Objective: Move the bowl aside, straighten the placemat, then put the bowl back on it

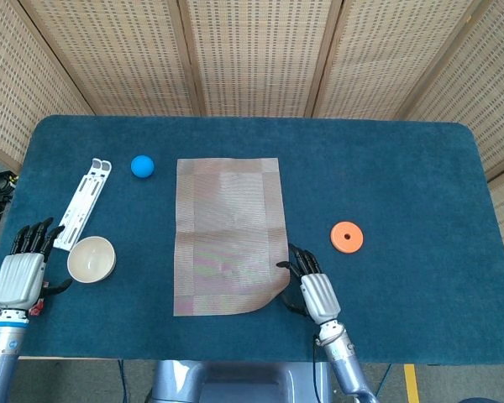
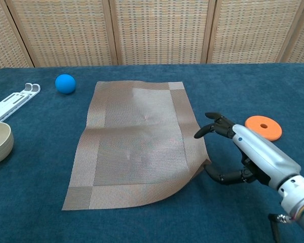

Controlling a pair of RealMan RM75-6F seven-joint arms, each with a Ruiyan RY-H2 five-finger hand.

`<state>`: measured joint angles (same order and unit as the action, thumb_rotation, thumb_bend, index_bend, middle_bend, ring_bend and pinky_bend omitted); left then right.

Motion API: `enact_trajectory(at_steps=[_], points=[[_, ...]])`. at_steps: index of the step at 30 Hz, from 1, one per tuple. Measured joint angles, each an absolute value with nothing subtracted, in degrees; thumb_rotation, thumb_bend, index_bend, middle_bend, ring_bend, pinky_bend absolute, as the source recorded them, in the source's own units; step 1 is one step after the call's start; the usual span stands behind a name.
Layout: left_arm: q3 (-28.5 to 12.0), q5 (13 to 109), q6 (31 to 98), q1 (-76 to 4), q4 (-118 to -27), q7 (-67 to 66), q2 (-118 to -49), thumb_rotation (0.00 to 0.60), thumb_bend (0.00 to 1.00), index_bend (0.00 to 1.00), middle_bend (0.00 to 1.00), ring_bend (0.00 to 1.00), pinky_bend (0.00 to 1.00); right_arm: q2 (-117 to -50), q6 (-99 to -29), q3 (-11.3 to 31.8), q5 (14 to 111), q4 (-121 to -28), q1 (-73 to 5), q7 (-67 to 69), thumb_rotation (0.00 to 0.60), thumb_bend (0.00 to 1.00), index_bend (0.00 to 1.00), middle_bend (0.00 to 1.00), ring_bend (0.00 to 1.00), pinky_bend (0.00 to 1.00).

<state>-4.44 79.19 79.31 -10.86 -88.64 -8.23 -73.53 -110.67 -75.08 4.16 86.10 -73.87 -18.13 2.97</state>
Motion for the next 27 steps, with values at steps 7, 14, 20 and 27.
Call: enact_trajectory(at_steps=[7, 14, 20, 27], points=[[-4.5, 79.1, 79.4, -10.8, -88.6, -8.1, -73.6, 0.600, 0.11, 0.11, 0.00, 0.00, 0.00, -111.6, -75.1, 4.3, 85.8, -72.3, -18.0, 3.3, 0.600, 0.50, 0.51, 0.05, 0.00, 0.00], [-4.6, 78.9, 79.1, -10.9, -88.5, -8.1, -73.6, 0.600, 0.11, 0.11, 0.00, 0.00, 0.00, -112.0, -74.9, 4.2, 85.8, -71.8, -18.2, 3.5, 0.600, 0.49, 0.55, 0.07, 0.00, 0.00], [-4.7, 78.7, 79.0, -10.9, -88.4, -8.1, -73.7, 0.600, 0.11, 0.11, 0.00, 0.00, 0.00, -112.1, -74.6, 4.5, 85.7, -71.3, -18.5, 3.9, 0.600, 0.57, 0.58, 0.08, 0.00, 0.00], [-4.7, 78.3, 78.5, -11.1, -88.1, -8.3, -73.9, 0.600, 0.11, 0.11, 0.00, 0.00, 0.00, -112.1, -74.6, 5.0, 85.5, -71.3, -18.7, 4.3, 0.600, 0.60, 0.62, 0.09, 0.00, 0.00]])
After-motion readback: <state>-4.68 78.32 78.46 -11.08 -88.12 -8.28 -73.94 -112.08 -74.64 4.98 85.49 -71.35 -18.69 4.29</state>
